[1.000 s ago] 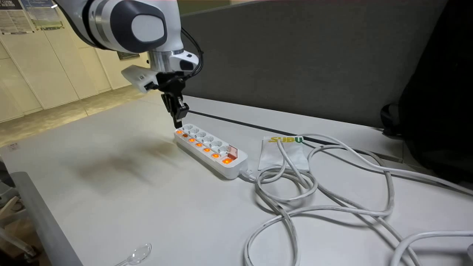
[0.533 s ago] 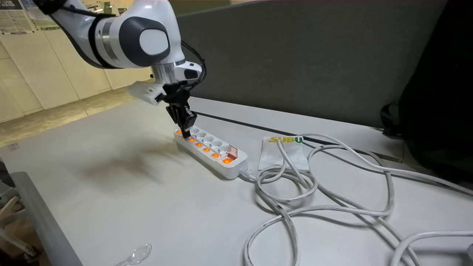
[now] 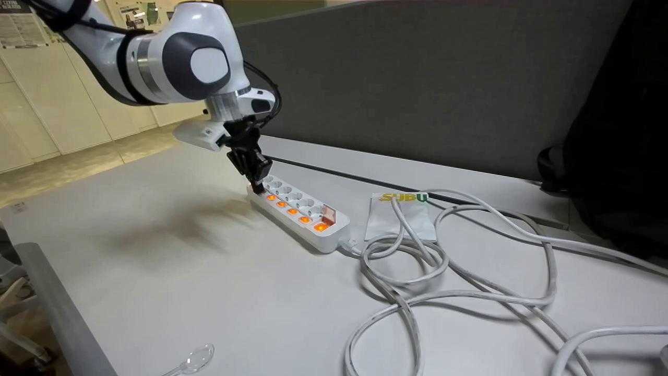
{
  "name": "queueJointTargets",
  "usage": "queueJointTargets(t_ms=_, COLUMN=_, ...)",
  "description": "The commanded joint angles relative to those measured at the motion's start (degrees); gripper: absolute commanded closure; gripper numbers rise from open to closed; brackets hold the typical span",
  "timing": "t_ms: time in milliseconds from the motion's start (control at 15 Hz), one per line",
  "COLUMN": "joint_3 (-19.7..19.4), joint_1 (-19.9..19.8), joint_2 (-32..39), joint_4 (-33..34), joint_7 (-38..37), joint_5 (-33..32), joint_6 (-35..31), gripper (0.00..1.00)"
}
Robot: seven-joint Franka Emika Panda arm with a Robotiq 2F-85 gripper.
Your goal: Turn on the second switch from the left
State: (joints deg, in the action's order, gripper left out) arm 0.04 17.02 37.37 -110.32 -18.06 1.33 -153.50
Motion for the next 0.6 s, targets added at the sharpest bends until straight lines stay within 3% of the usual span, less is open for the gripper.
queueJointTargets(t_ms=0, joint_3=1.0, joint_1=-0.1, joint_2=-0.6, joint_4=0.6, joint_7=-0.9, joint_5=0.5, joint_6=0.0, gripper=1.0)
queueJointTargets(t_ms=533, joint_3=1.6, joint_1=-2.1, joint_2=-0.1, joint_4=0.9, joint_7=-0.2, joint_5=2.7, joint_6=-0.9, gripper=1.0)
